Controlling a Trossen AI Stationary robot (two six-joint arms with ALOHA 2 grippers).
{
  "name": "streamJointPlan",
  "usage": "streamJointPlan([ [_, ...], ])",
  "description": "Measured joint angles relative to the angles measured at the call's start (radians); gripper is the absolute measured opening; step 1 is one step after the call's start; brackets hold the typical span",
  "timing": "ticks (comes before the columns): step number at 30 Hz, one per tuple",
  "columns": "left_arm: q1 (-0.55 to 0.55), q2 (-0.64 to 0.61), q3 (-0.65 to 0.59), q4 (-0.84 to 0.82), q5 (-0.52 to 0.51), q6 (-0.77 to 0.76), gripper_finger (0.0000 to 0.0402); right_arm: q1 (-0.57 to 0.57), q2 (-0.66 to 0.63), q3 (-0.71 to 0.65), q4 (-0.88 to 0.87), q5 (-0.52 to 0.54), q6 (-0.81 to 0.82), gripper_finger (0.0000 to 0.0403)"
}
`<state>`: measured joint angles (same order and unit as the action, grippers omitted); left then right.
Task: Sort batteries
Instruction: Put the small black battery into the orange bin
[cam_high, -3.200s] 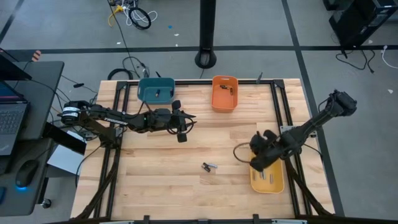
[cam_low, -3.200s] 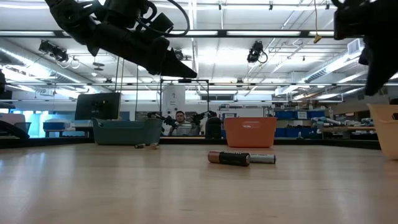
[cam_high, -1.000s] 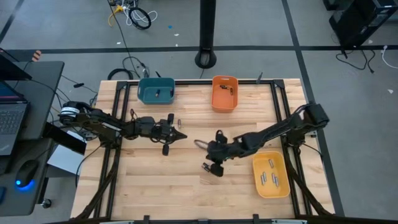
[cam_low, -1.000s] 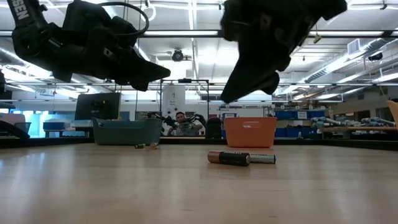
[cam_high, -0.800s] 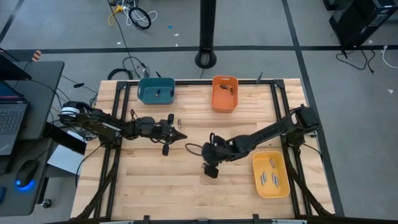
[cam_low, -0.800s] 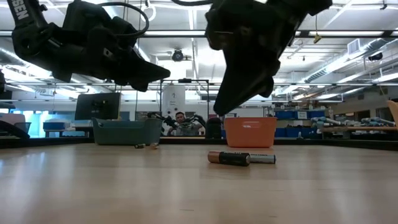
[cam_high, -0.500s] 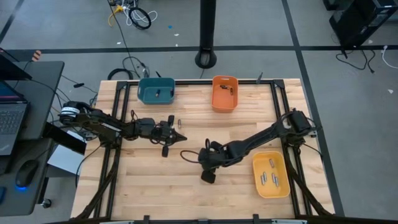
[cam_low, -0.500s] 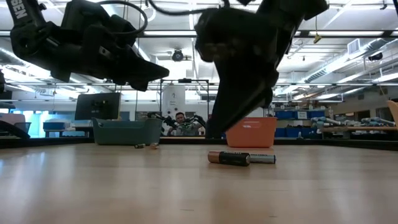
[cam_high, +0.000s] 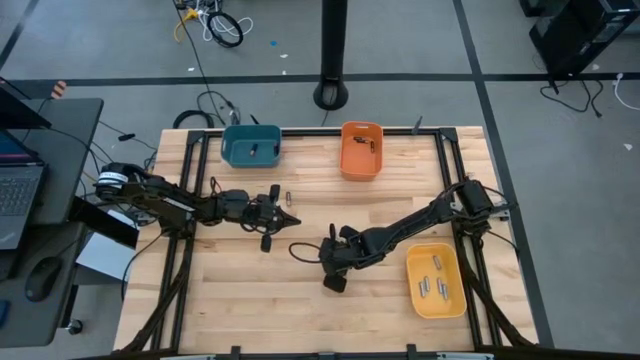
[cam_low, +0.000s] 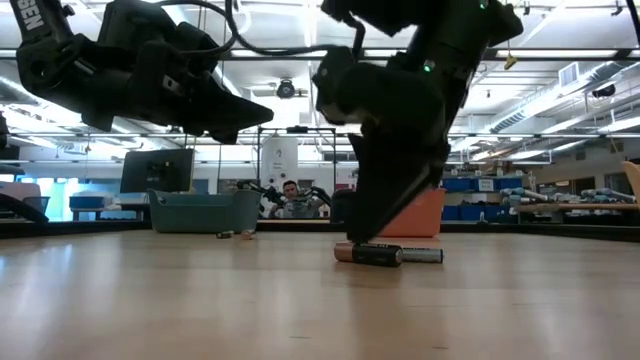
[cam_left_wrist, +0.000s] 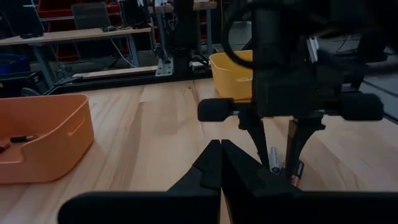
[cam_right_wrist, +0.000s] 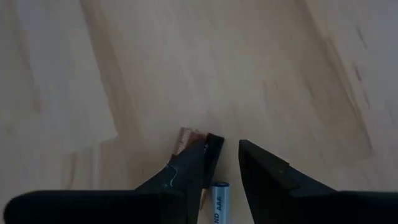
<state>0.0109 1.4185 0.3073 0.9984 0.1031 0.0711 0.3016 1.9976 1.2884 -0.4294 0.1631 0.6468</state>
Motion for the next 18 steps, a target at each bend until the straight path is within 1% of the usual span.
streamJointPlan([
  [4, 0.0, 0.0, 0.0, -0.003, 0.0, 0.001, 0.001, -0.002, -0.003, 0.002, 0.006, 0.019, -0.001, 0.0117],
  [18, 0.0, 0.0, 0.0, -0.006, 0.0, -0.003, 0.001, -0.008, -0.003, -0.021, 0.017, 0.003, 0.005, 0.0119],
])
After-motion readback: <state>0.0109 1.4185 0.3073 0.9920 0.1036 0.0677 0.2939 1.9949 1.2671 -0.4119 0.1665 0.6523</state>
